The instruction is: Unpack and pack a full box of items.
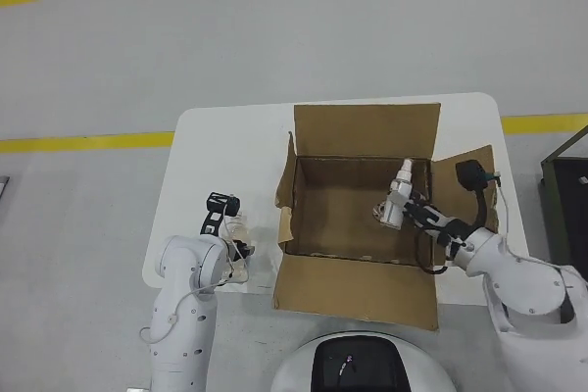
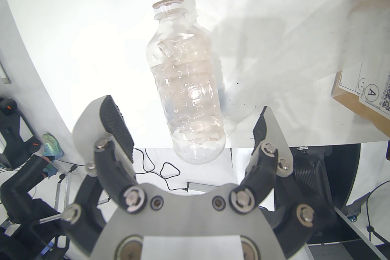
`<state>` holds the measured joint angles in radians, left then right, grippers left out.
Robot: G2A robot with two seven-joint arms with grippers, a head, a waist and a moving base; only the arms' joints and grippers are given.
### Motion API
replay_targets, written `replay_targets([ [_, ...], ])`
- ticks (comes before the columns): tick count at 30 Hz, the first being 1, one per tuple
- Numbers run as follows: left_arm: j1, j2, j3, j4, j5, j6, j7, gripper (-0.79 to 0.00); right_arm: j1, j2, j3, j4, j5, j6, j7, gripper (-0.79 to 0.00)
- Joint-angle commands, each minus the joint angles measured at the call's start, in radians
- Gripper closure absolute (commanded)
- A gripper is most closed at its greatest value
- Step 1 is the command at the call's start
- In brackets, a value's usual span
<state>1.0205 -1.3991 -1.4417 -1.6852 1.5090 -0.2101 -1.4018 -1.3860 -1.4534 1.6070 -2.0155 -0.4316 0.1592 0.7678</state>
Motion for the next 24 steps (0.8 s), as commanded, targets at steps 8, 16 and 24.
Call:
replay_targets([
  [8, 0.0, 0.0, 0.0, 0.0, 0.0, 0.0, 0.0, -0.785, -0.078, 0.013, 0.097, 0.024, 0.285, -0.184, -0.001, 0.0],
  [16, 0.0, 0.0, 0.0, 0.0, 0.0, 0.0, 0.0, -0.785, -0.053, 0.027, 0.084, 0.044, 0.464, -0.338, 0.087, 0.0],
  [24, 0.0, 0.0, 0.0, 0.0, 0.0, 0.0, 0.0, -0.785, -0.048, 0.028, 0.081, 0.05, 0.472, -0.348, 0.094, 0.0],
])
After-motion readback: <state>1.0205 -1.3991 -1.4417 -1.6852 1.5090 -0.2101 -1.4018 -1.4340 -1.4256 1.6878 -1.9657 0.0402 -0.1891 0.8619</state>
